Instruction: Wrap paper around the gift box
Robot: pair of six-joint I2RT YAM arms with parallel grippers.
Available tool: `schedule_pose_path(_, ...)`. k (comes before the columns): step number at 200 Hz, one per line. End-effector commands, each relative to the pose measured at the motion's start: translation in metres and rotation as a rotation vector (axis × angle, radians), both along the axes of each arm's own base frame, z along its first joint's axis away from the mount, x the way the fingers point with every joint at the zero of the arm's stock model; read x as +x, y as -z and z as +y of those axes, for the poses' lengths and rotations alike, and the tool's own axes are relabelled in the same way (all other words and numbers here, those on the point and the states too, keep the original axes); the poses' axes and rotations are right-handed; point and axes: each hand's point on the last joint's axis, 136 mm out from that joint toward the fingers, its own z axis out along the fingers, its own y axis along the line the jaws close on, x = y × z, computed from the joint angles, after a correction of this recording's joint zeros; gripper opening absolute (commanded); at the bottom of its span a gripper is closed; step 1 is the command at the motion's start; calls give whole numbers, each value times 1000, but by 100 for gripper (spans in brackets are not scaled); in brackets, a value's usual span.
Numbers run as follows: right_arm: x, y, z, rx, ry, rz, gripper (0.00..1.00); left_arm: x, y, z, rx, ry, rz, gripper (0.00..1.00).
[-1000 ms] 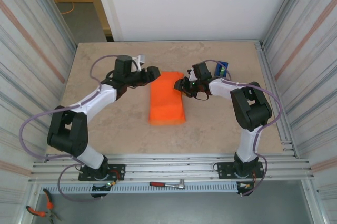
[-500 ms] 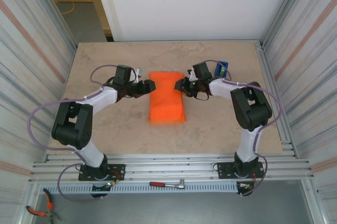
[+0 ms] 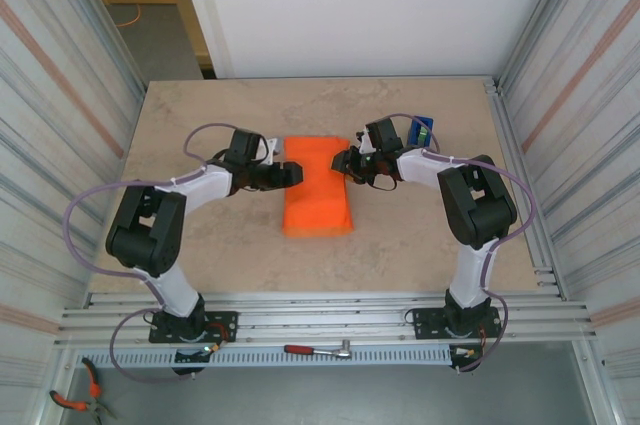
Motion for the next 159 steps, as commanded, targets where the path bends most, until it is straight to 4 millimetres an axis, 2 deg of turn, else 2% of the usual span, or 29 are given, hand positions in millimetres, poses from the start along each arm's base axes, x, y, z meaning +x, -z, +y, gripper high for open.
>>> schedule_pose_path(1, -18, 31, -6, -68, -5, 93, 38, -13, 23, -4, 62, 48, 40, 71)
schedule_pose_path(61, -17, 30, -5, -66, -7, 93, 38, -26, 51, 6, 233, 49, 82, 71)
schedule_pose_path(83, -12, 20, -4, -59, -13, 81, 40, -29, 57, 10, 254, 35, 107, 68)
schedule_pose_path(98, -4, 5, -6, -48, -12, 60, 46, -32, 61, 13, 269, 28, 120, 67)
schedule_pose_path(121, 12, -29, -17, -24, 11, 7, 61, -34, 64, 16, 281, 26, 132, 65)
schedule_pose_path(159, 26, -79, -56, 6, 82, -74, 68, -35, 67, 18, 295, 25, 140, 64)
